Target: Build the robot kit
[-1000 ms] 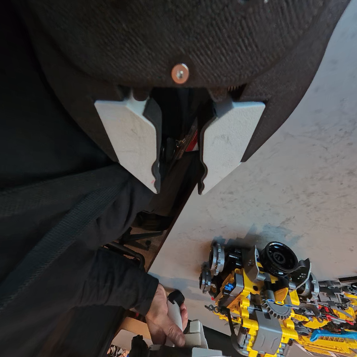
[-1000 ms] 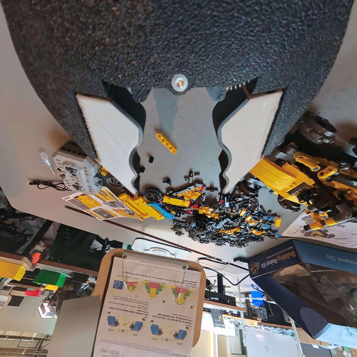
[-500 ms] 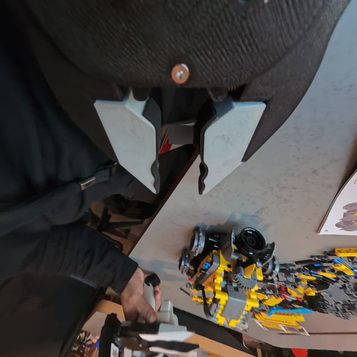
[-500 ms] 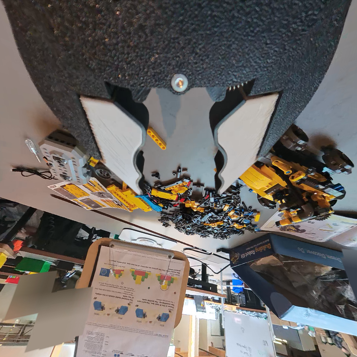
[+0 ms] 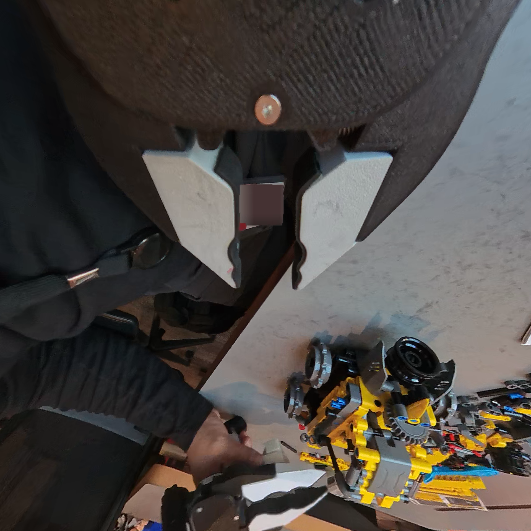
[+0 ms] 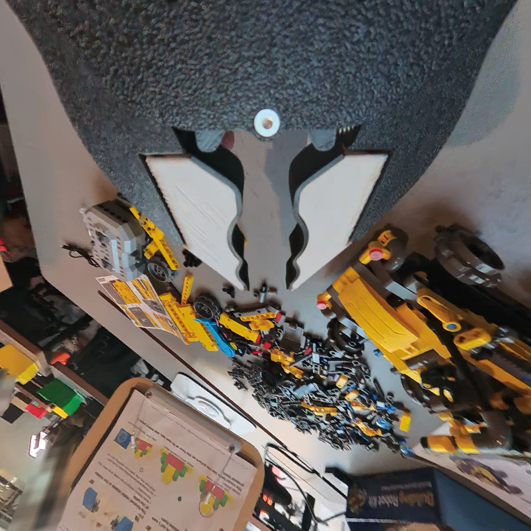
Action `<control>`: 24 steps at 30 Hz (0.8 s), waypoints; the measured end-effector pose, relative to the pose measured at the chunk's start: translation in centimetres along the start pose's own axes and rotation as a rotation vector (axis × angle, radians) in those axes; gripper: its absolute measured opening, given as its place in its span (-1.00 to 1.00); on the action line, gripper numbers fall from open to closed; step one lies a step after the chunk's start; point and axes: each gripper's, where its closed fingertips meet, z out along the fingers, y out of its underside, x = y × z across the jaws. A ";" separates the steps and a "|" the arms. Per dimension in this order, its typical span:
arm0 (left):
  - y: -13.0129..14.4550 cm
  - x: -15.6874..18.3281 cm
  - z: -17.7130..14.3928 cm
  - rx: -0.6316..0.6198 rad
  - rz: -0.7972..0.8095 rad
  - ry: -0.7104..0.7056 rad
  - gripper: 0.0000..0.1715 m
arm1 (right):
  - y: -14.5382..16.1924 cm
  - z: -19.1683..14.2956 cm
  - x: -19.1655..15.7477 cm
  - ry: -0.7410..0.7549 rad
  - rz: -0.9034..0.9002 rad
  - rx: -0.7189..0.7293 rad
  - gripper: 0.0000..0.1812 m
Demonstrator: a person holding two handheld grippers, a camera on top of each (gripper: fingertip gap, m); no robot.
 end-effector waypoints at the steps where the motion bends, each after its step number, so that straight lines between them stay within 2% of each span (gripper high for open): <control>1: 0.0 0.2 0.0 0.002 0.007 0.007 -0.62 | 0.4 0.1 0.4 0.034 -0.019 -0.027 -0.76; 5: 0.4 0.1 0.0 -0.013 0.037 0.010 -0.64 | 1.2 0.6 0.6 0.066 -0.065 -0.078 -0.81; 11: -0.1 -2.4 -1.3 0.019 0.052 -0.099 -0.67 | 1.3 0.7 1.2 0.092 -0.059 -0.080 -0.81; 24: 0.3 -2.5 -1.9 0.018 0.021 -0.050 -0.67 | 1.6 1.2 1.2 0.116 -0.126 -0.102 -0.97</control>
